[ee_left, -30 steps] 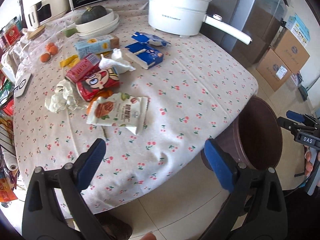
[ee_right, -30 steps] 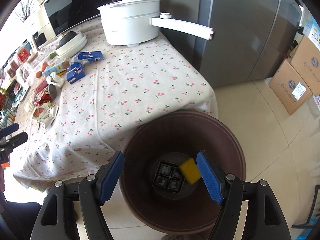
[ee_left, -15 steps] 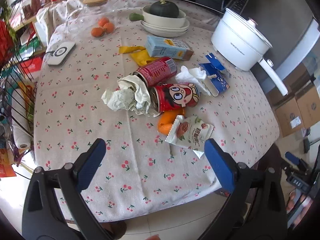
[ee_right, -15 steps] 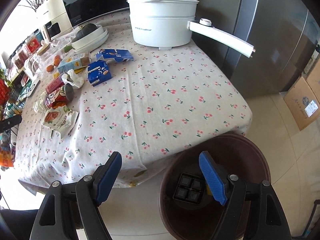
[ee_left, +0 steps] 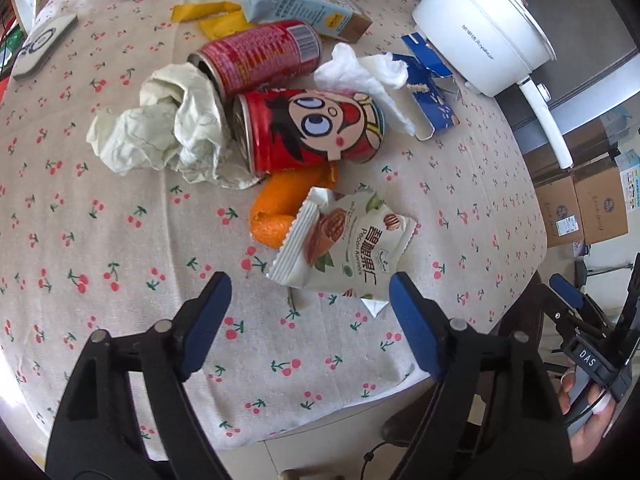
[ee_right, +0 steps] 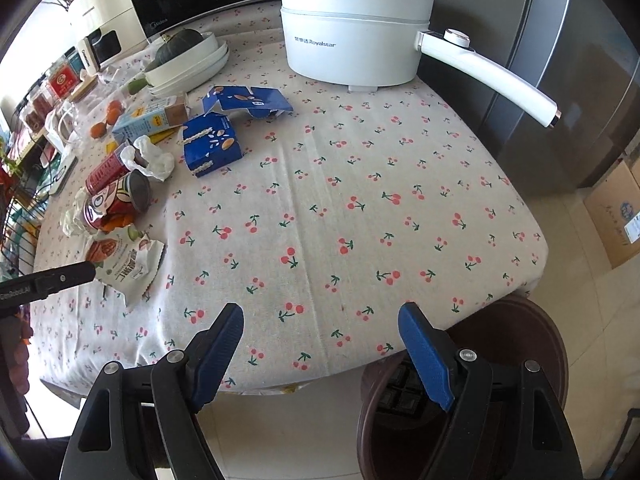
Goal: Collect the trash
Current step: 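Move both grippers back over the table toward the remaining trash, then grasp the snack wrapper with the left gripper while the right gripper grasps the orange peel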
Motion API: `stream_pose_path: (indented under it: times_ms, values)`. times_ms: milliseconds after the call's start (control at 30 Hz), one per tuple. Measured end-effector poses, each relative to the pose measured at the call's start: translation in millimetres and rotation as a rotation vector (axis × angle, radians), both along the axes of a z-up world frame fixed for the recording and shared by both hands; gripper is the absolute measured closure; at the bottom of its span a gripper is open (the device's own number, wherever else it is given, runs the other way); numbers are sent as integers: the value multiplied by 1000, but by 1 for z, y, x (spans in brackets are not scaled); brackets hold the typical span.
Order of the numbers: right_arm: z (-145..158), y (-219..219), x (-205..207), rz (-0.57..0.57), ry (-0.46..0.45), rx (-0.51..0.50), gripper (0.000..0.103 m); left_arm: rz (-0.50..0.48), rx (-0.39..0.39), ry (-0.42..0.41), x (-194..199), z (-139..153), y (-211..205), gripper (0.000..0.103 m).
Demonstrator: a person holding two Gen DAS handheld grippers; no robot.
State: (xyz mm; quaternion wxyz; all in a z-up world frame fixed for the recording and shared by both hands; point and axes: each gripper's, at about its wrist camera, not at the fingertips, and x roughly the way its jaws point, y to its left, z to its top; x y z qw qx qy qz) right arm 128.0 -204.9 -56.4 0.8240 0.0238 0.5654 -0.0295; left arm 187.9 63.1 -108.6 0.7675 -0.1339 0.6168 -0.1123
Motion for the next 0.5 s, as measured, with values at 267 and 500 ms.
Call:
stream_pose_path:
  times_ms: [267,500]
  values:
    - [-4,-3,-3,5,14,-14,22,46,-107,55,0,-10,1,81]
    - [0,-11,-11,-5,10,-28,22,42,-150,1,-9,12,7,98]
